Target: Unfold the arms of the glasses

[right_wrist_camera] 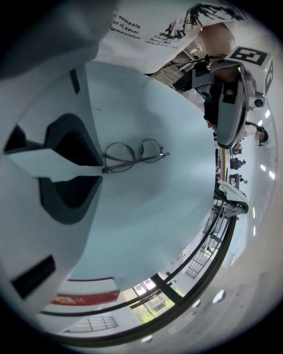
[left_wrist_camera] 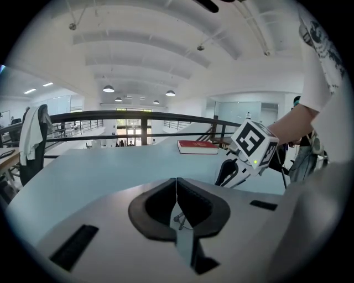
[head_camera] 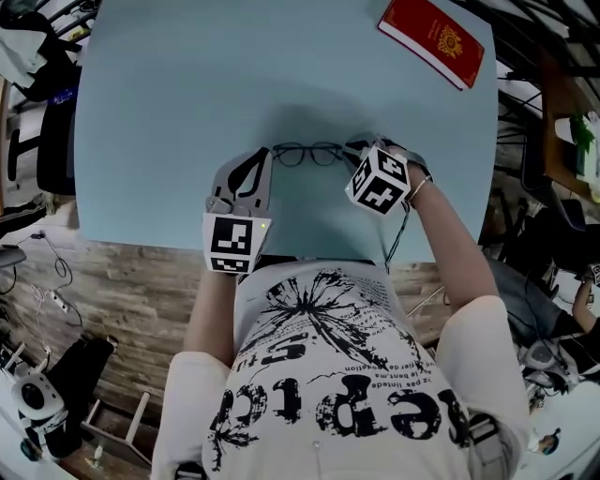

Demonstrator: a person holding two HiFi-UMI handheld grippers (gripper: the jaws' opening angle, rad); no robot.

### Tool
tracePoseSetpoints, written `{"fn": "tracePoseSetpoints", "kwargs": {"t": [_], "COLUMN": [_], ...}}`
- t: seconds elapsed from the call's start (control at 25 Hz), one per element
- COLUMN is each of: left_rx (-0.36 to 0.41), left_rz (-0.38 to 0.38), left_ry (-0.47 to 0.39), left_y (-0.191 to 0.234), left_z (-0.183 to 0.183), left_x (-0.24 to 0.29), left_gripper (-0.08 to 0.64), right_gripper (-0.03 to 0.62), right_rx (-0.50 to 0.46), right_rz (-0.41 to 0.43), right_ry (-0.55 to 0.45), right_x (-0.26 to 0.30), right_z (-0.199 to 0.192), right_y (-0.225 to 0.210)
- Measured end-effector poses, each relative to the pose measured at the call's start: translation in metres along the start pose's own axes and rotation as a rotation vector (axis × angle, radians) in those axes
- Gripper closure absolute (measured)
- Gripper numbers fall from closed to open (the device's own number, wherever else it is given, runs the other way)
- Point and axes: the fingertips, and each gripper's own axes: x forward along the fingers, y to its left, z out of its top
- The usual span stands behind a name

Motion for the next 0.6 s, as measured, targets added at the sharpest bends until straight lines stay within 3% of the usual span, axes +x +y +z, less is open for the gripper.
{"fn": "tracePoseSetpoints", "kwargs": {"t": [0.24, 0.6], "left_rx": [-0.021, 0.005], "left_rz": [-0.008, -0.071], "left_ry": [0.030, 0.125], "left_y": [0.004, -0.002], "left_z": [-0.011, -0.028], "left_x": [0.006, 0.014], "left_gripper": [0.540, 0.540], "right_gripper": [0.506, 0.527], "right_rx": [-0.066, -0.156], "right_rz": [0.089, 0.157], "right_ry": [0.042, 0.044], "right_x": [0.010, 0.022], "right_z": [0.002, 0.007], "right_y": [0.003, 0.008]}}
